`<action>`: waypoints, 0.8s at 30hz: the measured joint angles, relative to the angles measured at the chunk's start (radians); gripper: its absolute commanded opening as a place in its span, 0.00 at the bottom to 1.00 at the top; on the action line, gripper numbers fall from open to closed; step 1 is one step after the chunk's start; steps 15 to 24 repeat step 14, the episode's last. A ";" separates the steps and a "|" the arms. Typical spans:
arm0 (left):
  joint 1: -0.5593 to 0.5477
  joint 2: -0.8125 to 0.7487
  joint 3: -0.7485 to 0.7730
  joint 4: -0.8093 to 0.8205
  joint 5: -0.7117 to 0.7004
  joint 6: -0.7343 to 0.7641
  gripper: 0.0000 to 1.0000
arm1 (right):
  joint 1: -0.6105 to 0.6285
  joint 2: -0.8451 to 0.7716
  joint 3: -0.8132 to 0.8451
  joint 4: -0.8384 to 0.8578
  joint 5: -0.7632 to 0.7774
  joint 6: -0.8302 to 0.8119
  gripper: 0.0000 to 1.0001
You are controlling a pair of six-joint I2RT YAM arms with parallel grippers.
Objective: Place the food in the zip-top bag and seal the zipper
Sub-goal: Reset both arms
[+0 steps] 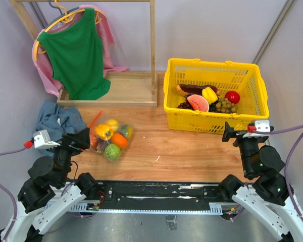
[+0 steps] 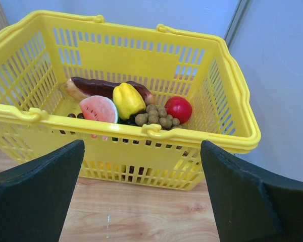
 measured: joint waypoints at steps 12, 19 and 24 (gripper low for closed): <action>0.000 -0.055 -0.084 0.118 0.016 0.117 0.99 | 0.000 -0.014 -0.024 0.023 0.000 -0.021 0.98; 0.000 -0.055 -0.084 0.123 0.017 0.122 0.99 | 0.000 -0.019 -0.024 0.027 0.000 -0.024 0.98; 0.000 -0.055 -0.084 0.123 0.017 0.122 0.99 | 0.000 -0.019 -0.024 0.027 0.000 -0.024 0.98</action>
